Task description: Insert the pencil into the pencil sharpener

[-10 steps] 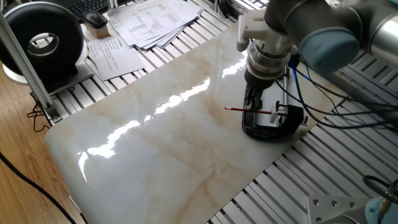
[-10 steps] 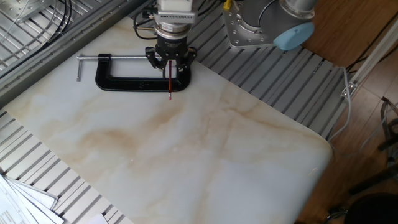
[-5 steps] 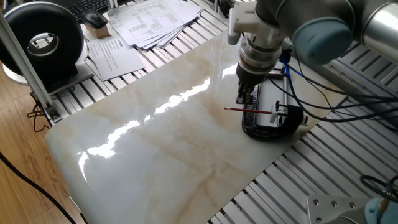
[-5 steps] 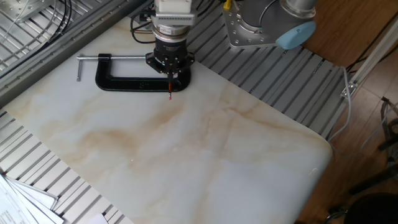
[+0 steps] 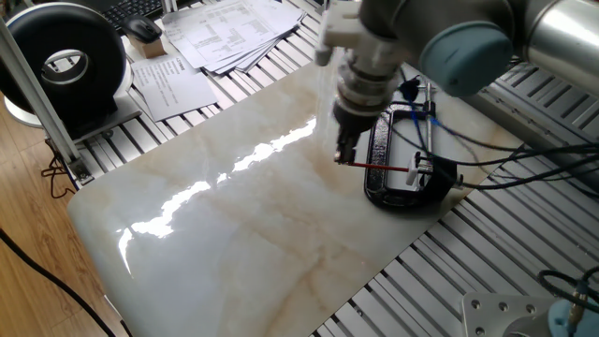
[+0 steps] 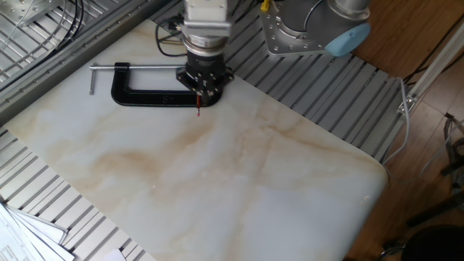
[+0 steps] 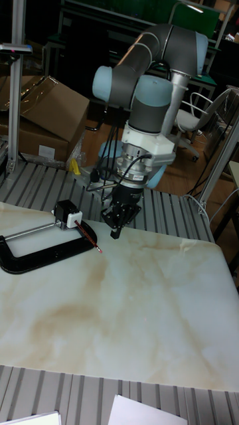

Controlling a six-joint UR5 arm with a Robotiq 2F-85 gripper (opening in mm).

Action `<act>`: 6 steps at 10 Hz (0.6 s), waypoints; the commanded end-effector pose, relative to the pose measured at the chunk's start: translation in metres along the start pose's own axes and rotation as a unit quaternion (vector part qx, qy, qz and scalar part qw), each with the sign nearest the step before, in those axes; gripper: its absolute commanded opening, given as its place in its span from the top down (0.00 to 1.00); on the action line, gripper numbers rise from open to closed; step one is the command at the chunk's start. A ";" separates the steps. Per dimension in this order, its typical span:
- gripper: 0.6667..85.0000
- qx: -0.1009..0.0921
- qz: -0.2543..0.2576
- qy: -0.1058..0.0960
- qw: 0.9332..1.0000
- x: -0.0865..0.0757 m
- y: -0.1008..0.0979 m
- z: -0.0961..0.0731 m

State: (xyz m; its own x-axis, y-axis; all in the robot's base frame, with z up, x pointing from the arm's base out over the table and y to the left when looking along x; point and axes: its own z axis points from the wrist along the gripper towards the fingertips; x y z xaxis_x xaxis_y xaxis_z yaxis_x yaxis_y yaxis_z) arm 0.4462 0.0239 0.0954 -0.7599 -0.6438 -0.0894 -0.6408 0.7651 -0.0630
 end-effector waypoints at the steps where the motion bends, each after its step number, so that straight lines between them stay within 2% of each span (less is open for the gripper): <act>1: 0.99 0.026 0.008 0.020 0.999 -0.007 0.001 -0.004; 3: 0.99 0.019 0.011 0.007 1.000 -0.010 0.001 -0.001; 4: 0.99 0.022 0.008 0.010 1.000 -0.011 -0.002 0.005; 6: 0.99 0.017 0.012 0.011 1.000 -0.028 0.011 0.010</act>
State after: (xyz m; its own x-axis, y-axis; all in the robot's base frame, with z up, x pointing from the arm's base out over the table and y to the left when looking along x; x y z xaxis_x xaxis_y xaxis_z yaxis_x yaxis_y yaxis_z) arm 0.4552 0.0349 0.0914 -0.7698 -0.6351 -0.0636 -0.6281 0.7714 -0.1017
